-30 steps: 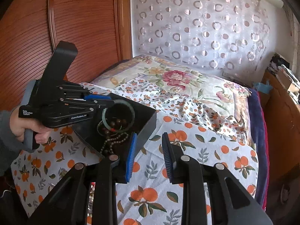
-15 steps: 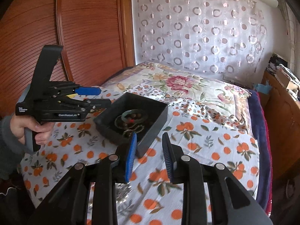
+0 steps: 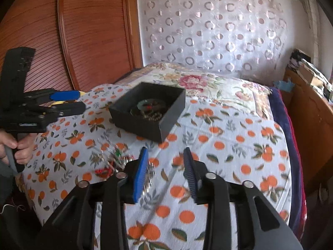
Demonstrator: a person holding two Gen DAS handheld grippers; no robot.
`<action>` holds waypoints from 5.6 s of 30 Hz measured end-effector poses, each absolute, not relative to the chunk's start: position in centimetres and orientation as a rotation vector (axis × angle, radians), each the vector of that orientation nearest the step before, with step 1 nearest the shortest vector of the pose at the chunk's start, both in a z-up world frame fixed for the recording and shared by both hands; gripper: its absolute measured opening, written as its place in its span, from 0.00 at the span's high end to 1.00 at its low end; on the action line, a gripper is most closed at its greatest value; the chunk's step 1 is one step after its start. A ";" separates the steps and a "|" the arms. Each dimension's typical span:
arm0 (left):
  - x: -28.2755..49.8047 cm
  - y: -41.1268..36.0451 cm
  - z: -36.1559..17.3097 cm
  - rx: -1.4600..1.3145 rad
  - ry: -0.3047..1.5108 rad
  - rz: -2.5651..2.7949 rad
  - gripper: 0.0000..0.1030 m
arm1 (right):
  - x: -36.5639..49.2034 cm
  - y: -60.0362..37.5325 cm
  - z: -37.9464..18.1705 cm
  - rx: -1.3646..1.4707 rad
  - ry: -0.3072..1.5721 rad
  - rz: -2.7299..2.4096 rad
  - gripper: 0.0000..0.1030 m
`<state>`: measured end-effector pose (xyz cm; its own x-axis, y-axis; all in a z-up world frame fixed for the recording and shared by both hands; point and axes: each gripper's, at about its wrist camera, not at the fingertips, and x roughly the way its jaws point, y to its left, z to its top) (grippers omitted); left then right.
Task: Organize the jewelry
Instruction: 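Move both tools back to the remaining jewelry pile, then grasp the silver tiara comb with the left tool while the right tool grasps a pearl strand, then carry the tiara comb and pearl strand over the black box with both tools, then open the left tool over the box while the right tool releases the pearls inside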
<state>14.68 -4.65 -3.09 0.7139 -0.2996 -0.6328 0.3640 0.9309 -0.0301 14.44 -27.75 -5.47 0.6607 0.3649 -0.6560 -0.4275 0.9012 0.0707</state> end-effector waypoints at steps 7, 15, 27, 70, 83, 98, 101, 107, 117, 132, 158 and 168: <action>13.5 -6.4 -4.1 0.065 0.681 -0.424 0.36 | 12.4 -28.4 -7.3 -0.053 0.751 0.422 0.40; 13.9 -8.6 -5.0 0.033 0.719 -0.475 0.36 | 10.4 -28.5 -8.7 -0.040 0.781 0.424 0.38; 15.2 -11.9 -6.3 0.090 0.792 -0.531 0.65 | 9.6 -26.8 -9.7 -0.068 0.802 0.457 0.38; 11.6 -5.1 -2.0 0.010 0.642 -0.483 0.99 | 14.9 -23.1 -12.6 -0.250 0.894 0.451 0.90; 11.6 -3.6 -1.5 0.003 0.625 -0.443 0.99 | 12.3 -26.0 -6.7 -0.253 0.749 0.395 0.92; 11.1 -3.0 1.6 0.022 0.562 -0.410 0.99 | 11.5 -27.1 4.8 -0.286 0.538 0.364 0.92; 11.4 -2.7 2.4 0.029 0.548 -0.398 0.99 | 11.7 -26.8 6.7 -0.296 0.506 0.362 0.92; 12.7 -2.1 2.9 0.035 0.542 -0.377 0.99 | 12.6 -26.5 10.6 -0.308 0.437 0.360 0.92; 15.7 -1.7 2.8 0.047 0.553 -0.360 0.99 | 16.5 -25.9 16.0 -0.308 0.344 0.365 0.92; 19.5 -1.9 1.7 0.033 0.584 -0.370 0.99 | 22.2 -22.3 12.6 -0.324 0.414 0.446 0.92; 25.0 -5.8 -2.4 -0.010 0.713 -0.495 0.99 | 25.5 -24.9 1.7 -0.278 0.640 0.451 0.56; 26.7 -8.2 -5.1 -0.007 0.810 -0.547 0.98 | 25.6 -26.3 0.1 -0.256 0.665 0.428 0.56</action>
<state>26.74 -8.18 -5.07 0.5592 -0.4670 -0.6850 0.4617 0.8617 -0.2105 25.56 -26.32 0.07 0.7047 0.3003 -0.6429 -0.4611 0.8824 -0.0932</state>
